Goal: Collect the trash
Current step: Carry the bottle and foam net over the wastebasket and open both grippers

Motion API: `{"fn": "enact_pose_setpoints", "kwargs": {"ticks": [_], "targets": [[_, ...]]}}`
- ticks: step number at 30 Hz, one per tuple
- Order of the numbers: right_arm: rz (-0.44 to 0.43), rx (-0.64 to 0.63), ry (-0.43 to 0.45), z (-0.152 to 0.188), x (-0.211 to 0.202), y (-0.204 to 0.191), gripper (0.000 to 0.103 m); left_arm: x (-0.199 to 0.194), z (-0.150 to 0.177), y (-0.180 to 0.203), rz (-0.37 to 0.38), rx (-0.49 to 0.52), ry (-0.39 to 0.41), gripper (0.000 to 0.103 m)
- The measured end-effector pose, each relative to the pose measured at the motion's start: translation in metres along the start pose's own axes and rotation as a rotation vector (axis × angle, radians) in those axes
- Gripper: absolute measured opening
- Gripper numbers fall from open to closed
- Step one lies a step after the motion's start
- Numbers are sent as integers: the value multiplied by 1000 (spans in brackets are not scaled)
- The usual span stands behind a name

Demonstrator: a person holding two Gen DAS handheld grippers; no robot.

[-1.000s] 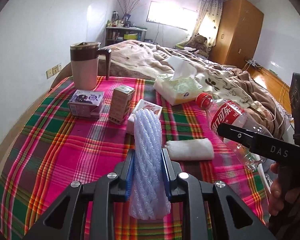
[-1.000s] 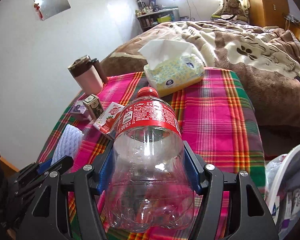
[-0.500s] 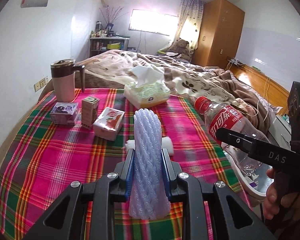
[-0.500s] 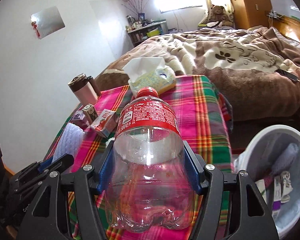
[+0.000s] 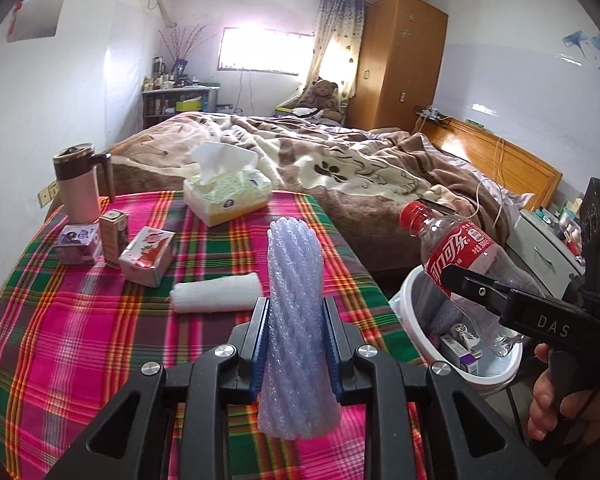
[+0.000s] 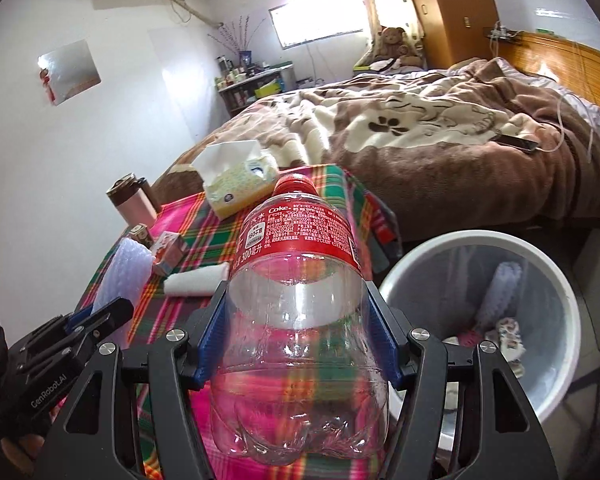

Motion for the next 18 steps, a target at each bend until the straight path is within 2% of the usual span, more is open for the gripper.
{"fn": "enact_pose_setpoints", "kwargs": {"ticks": [9,18], "targets": [[75,42,38,4,-17,41,64,13,3,46,42,60,-13,25],[147,87,40,7,-19,78,64,44,4,88,101,105,-59,25]]}}
Point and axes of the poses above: each gripper's, at about its wrist camera, not at the fingertips, and x roughly the way its jaws point, y to its right, z to its underside, the point moved 4 cm from there along x, roughly the way its jaws point, and after that the axes turned 7 degrees about z, right-handed, at the moved point
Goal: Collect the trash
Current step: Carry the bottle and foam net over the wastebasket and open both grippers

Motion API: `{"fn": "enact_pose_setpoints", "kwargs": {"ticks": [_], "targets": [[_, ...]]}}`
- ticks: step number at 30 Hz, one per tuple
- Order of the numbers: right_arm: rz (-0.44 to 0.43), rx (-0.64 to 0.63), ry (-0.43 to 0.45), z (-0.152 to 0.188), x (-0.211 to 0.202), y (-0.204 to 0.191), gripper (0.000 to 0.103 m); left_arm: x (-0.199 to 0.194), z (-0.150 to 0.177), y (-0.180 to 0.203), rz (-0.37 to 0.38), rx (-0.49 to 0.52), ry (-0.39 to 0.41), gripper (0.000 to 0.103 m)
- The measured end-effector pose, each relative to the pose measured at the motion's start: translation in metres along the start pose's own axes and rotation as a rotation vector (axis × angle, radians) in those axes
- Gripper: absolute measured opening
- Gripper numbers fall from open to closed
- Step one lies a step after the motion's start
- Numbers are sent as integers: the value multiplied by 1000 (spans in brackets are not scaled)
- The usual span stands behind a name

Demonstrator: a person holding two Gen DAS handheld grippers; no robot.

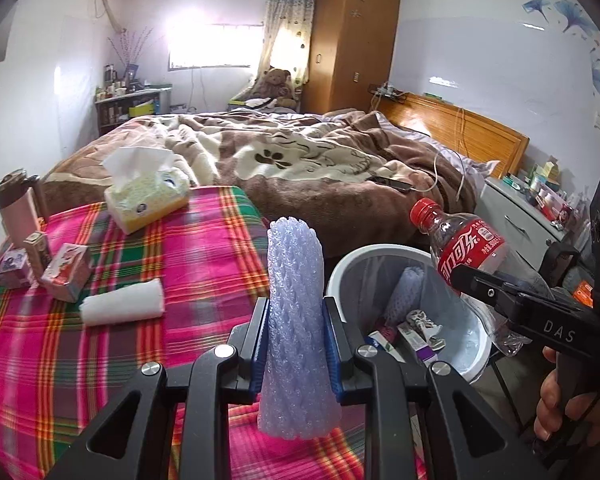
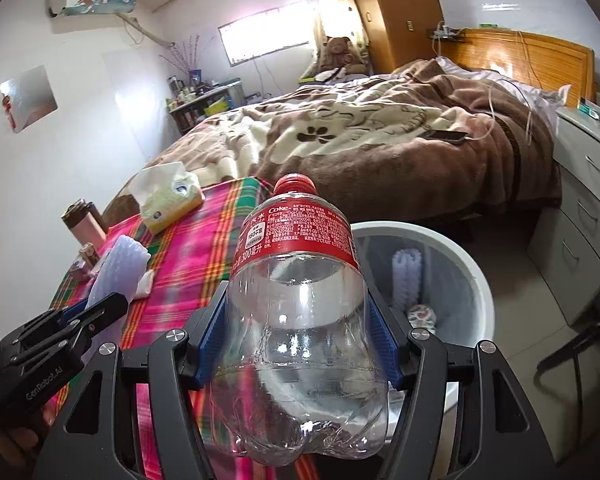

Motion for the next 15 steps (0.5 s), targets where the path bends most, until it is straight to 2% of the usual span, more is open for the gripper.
{"fn": "enact_pose_setpoints", "kwargs": {"ticks": [11,15], "targets": [[71,32,-40,3,14,39,64,51,-2,34,66,38,-69,26],[82,35,-66,7,22,47,64,64,-3,47,65,73,-77,26]]}}
Point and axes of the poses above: each gripper's, at about its wrist camera, not at the fingertips, and x roughly the way its jaws point, y to its right, z to its underside, the point moved 4 cm from there along x, roughly the way its jaws point, and after that the axes turned 7 degrees about z, right-handed, at the moved point
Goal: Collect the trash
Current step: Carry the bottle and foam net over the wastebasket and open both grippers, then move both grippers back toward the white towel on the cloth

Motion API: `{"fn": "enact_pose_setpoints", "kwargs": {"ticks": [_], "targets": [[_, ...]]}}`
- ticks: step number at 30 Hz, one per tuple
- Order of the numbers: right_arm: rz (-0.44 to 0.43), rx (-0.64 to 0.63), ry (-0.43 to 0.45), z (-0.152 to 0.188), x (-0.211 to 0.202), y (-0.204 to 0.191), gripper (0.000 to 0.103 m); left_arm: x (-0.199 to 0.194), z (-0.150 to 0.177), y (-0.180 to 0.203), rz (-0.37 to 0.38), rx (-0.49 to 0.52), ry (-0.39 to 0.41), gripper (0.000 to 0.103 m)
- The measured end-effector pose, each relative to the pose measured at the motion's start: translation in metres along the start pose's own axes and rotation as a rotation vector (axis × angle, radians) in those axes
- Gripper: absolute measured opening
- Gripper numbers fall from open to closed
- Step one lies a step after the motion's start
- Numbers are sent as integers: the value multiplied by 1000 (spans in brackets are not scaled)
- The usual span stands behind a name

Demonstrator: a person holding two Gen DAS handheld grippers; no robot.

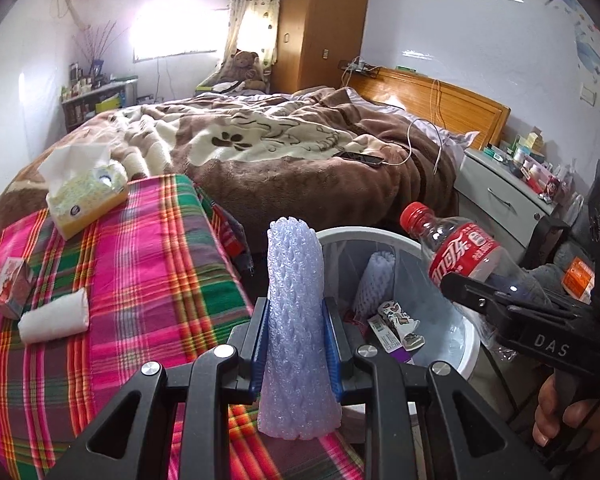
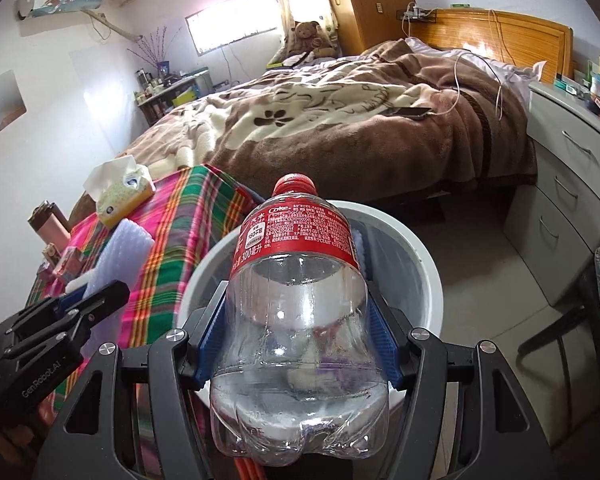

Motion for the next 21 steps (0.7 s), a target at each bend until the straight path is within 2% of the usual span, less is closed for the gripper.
{"fn": "enact_pose_setpoints", "kwargs": {"ticks": [9,13,18,21], "targets": [[13,-8,-55,5,18,13,64,24,-3,12,40,-8,-40,26],[29,-10,-73,6,23,18,64,32,-5,10,30,-15,-54,27],[22,8,-80,8,24,21,68,32,-4,9,31,-15,-48,50],[20,1,-67,8,20,19,71,30,-4,6,35,-25,-47,52]]}}
Point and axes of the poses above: each gripper's, at about its wrist camera, not at the fingertips, and x roughly the way its jaws point, y to its right, z to its underside, the point moved 4 cm from there along x, roughly the way its jaws point, and after that the axes turned 7 degrees about z, right-handed, at the moved point
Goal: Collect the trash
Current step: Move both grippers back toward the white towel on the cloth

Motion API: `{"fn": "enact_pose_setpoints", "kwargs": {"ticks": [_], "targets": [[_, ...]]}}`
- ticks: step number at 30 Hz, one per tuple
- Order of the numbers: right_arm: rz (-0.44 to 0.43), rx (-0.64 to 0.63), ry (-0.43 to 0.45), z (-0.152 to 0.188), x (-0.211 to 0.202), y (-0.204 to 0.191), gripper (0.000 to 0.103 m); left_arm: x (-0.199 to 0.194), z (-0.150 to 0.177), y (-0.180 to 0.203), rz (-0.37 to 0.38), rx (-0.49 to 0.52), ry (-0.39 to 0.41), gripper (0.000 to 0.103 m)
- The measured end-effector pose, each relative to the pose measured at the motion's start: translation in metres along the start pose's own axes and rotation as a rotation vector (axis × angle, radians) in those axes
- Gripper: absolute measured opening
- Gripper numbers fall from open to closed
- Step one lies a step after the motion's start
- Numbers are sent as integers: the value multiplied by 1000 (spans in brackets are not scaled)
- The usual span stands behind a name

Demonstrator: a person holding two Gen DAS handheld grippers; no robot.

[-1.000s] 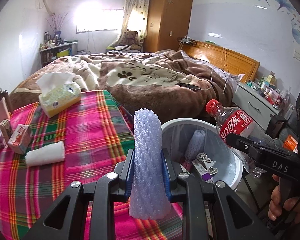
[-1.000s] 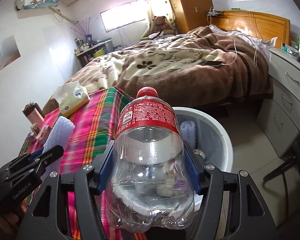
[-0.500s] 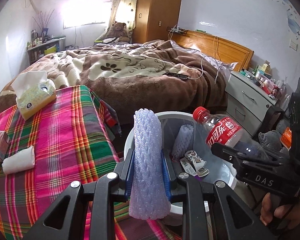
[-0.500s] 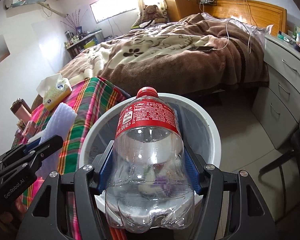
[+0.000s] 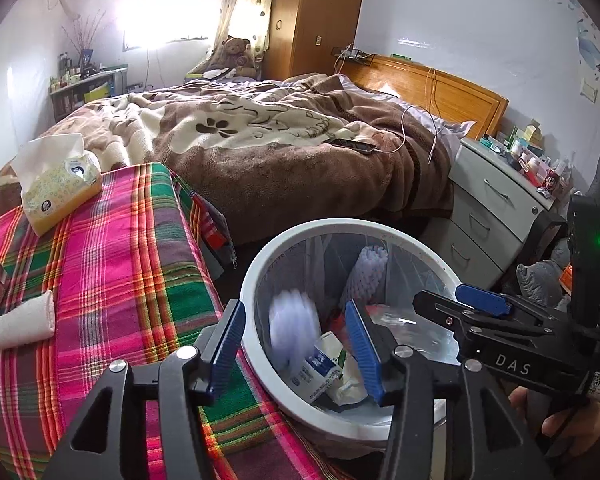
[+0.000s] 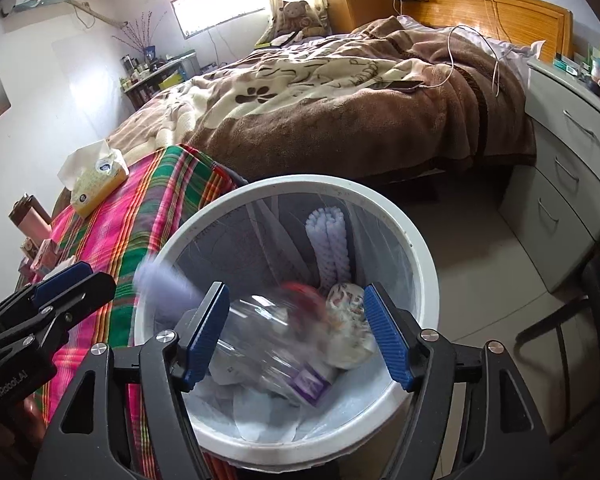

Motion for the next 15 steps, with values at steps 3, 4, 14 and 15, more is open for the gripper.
{"fn": "enact_pose_setpoints", "kwargs": {"ticks": [3,4,14,15], "targets": [[2,-16,9,1,-4,-5,71,-5,1,-2,-6,4,10,52],[4,-19,12,0,-5,-5,71,-6,1,-2,-9,2,10,52],[-13,-26,53,-4,-17,-17,71,-31,6,-14,-28,-11,45,52],[-16,-27,57,-4,-19,-19,71,-34,7,-16,-29,-15,47,52]]}}
Point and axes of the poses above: each gripper's, at about its wrist camera, not at the fingertips, and x roughly the way its jaws point, y to its right, z to its underside, the point moved 4 cm from there along x, roughly the way its jaws point, and after that the axes turned 7 degrees about z, right-handed, at the moved point
